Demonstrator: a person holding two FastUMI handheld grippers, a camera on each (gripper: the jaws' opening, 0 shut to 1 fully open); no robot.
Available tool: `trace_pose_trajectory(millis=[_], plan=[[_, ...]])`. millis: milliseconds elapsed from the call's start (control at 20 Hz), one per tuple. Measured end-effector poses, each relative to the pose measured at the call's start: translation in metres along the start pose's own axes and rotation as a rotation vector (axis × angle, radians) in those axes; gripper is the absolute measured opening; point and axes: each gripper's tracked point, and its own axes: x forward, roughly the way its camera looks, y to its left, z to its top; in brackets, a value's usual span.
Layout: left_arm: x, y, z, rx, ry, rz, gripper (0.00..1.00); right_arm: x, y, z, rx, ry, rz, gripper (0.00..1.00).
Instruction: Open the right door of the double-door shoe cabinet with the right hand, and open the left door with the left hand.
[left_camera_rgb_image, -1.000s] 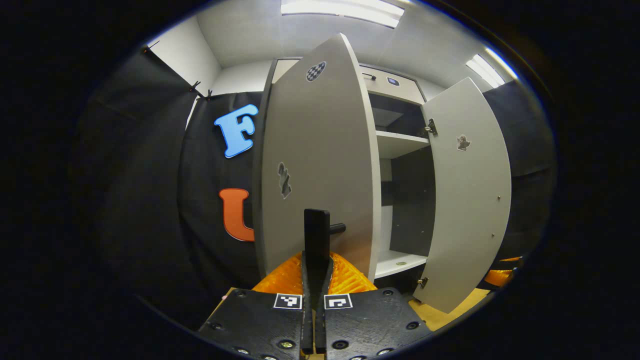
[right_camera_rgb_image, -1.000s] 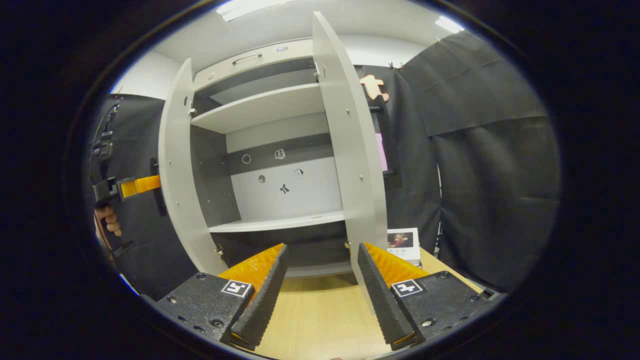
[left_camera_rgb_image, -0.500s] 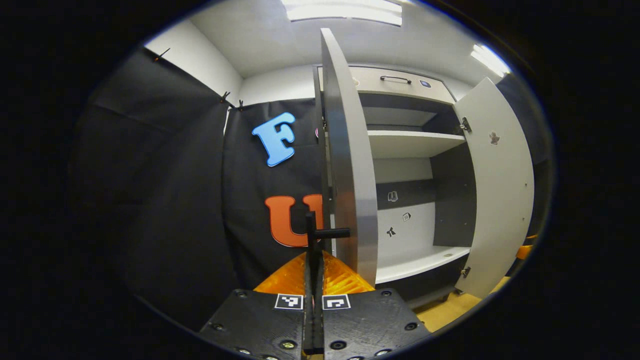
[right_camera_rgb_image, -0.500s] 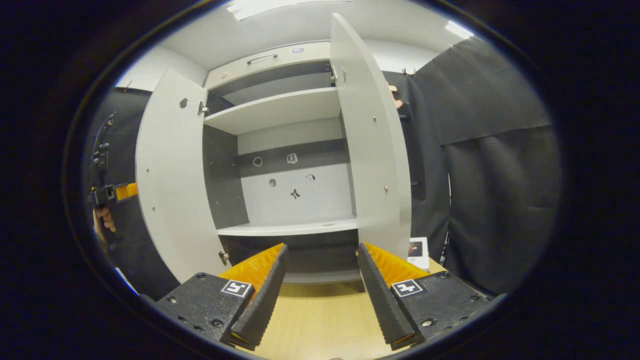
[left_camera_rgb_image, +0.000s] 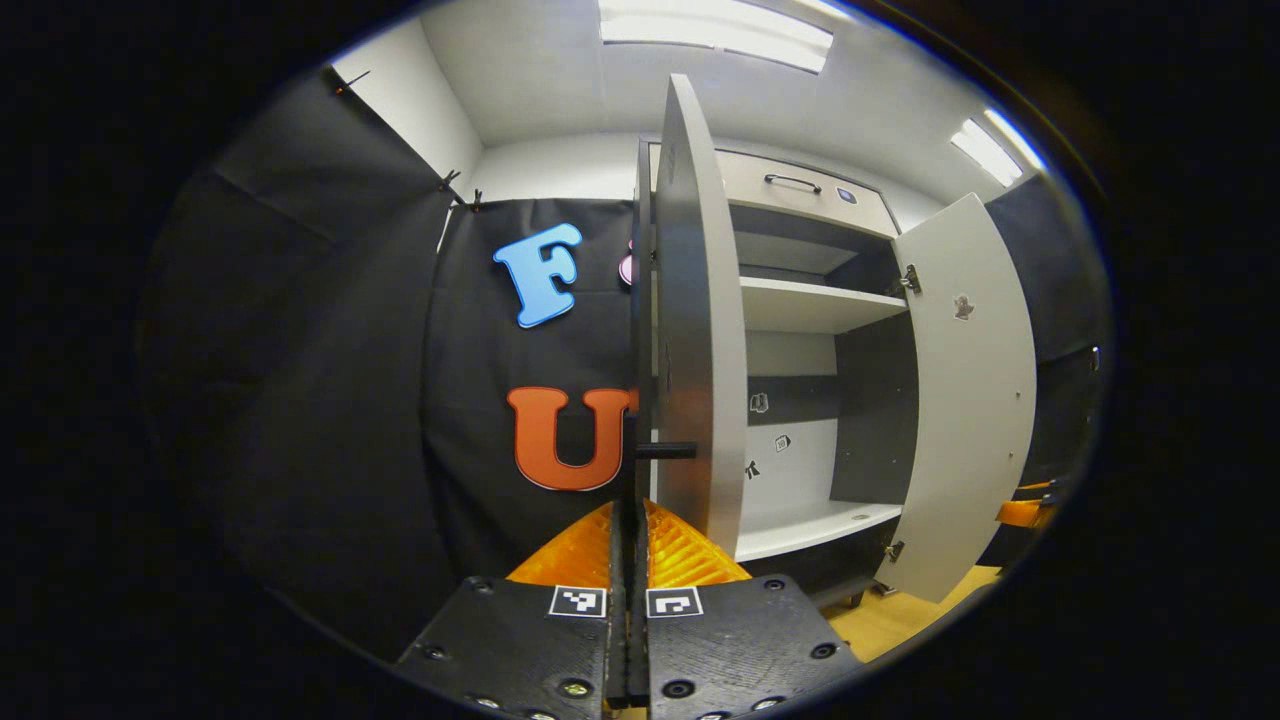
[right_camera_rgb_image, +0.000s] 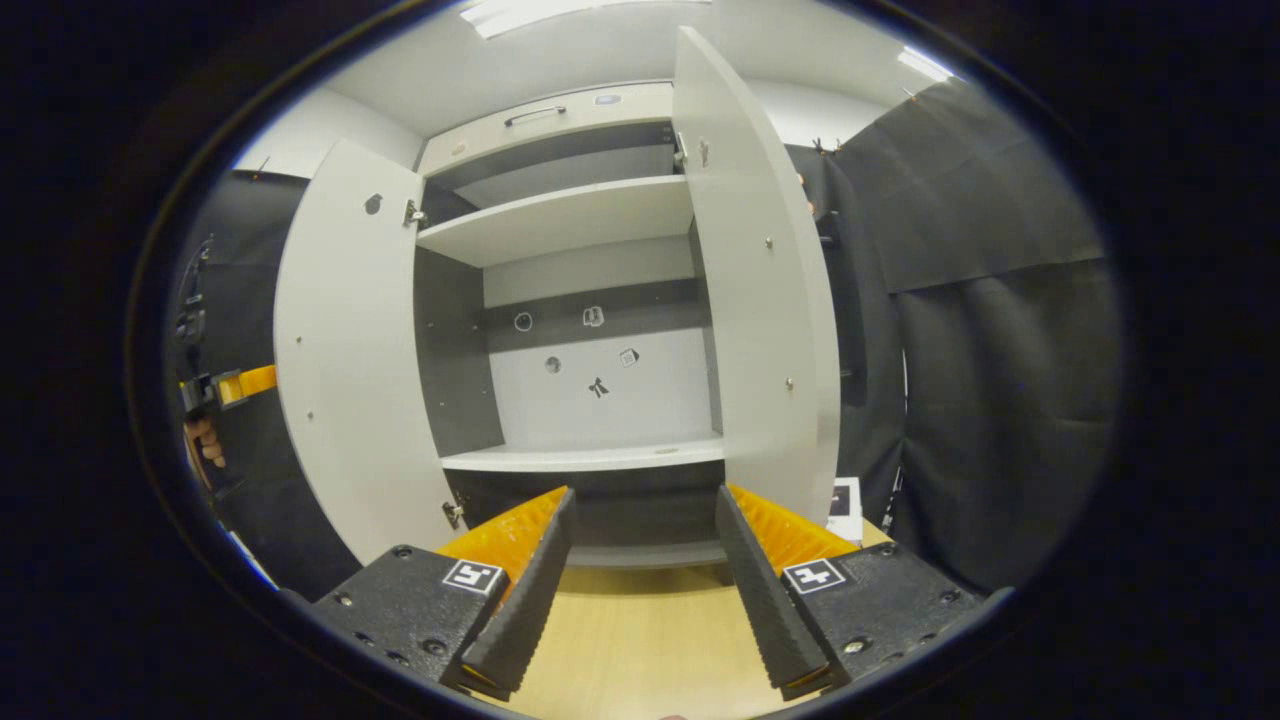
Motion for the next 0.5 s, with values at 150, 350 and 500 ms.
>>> trace_pose_trajectory(millis=[150,350,500], plan=[[-0.032,-0.068,-0.006,-0.084,0.018,-0.087,0.0,0.0,-0.005,0.009,-0.034,-0.022,-0.026,0.88],[-0.025,-0.125,-0.032,-0.021,0.035,-0.049,0.0,-0.005,0.005,0.015,-0.04,-0.043,-0.01,0.87],[-0.008,-0.169,-0.051,-0.044,0.063,-0.108,0.0,-0.015,0.005,0.013,-0.06,-0.043,-0.016,0.87]])
